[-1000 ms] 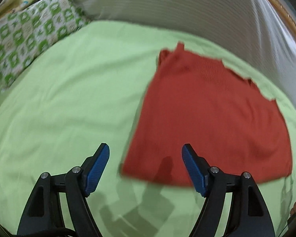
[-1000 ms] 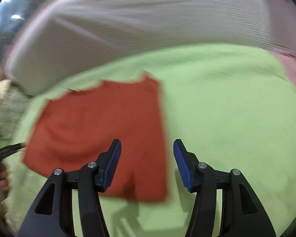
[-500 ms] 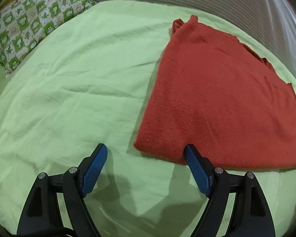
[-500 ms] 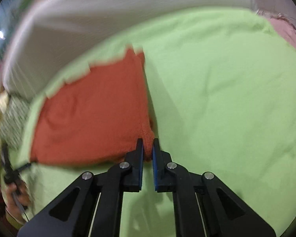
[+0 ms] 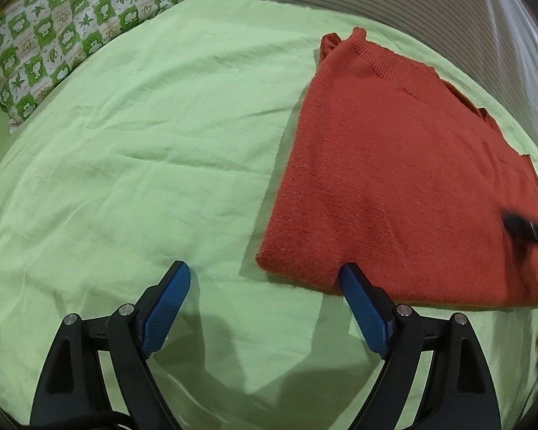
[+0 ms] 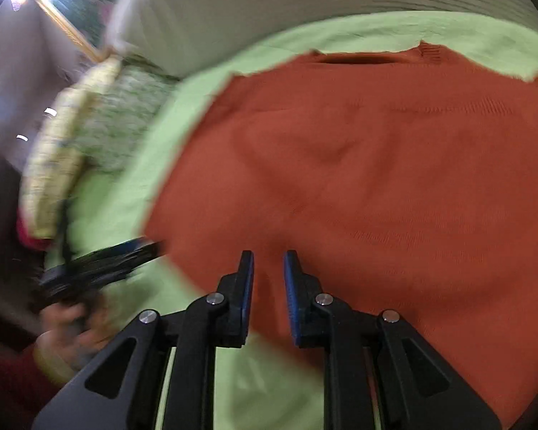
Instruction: Fold small clothes
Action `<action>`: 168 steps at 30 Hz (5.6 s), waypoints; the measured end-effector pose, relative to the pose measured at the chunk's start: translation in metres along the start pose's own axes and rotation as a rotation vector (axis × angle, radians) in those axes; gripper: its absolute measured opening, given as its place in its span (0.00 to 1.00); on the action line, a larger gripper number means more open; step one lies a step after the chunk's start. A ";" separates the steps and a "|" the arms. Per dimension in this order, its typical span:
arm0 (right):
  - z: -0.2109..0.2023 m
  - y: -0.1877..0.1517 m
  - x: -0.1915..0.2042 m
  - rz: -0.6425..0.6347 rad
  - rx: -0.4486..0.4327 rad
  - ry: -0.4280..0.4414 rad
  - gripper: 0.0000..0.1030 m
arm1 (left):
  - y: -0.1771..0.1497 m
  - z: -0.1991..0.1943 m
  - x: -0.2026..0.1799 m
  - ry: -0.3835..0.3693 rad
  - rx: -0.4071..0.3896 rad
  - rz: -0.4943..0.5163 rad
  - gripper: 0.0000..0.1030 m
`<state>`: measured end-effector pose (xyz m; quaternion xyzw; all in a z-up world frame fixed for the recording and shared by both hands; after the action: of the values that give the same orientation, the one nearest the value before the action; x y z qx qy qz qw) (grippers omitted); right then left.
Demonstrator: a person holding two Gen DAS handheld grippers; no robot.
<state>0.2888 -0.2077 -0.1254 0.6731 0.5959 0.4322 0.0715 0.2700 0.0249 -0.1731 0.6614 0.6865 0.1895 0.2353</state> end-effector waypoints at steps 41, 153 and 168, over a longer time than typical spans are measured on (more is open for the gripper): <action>-0.133 0.058 -0.209 0.309 -0.421 -0.565 0.27 | 0.174 0.066 -0.033 0.092 -0.221 0.097 0.86; -0.148 0.030 -0.152 0.164 -0.319 -0.259 0.08 | 0.058 0.019 -0.269 -0.364 0.031 0.104 0.80; -0.146 0.038 -0.183 0.077 -0.302 -0.450 0.39 | 0.043 0.027 -0.266 -0.378 0.049 0.110 0.80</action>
<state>0.2354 -0.4376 -0.1032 0.7559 0.4680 0.3582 0.2851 0.3240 -0.2391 -0.1514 0.7272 0.5974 0.0577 0.3332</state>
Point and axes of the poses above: each gripper's, at about its wrist camera, not at the fingertips, and z roughly the way its jaws point, x to its left, y to its top, the point moved 9 cm from there along z, roughly the way its jaws point, and after that the axes turned 6 degrees about -x, right-handed, at the moved point
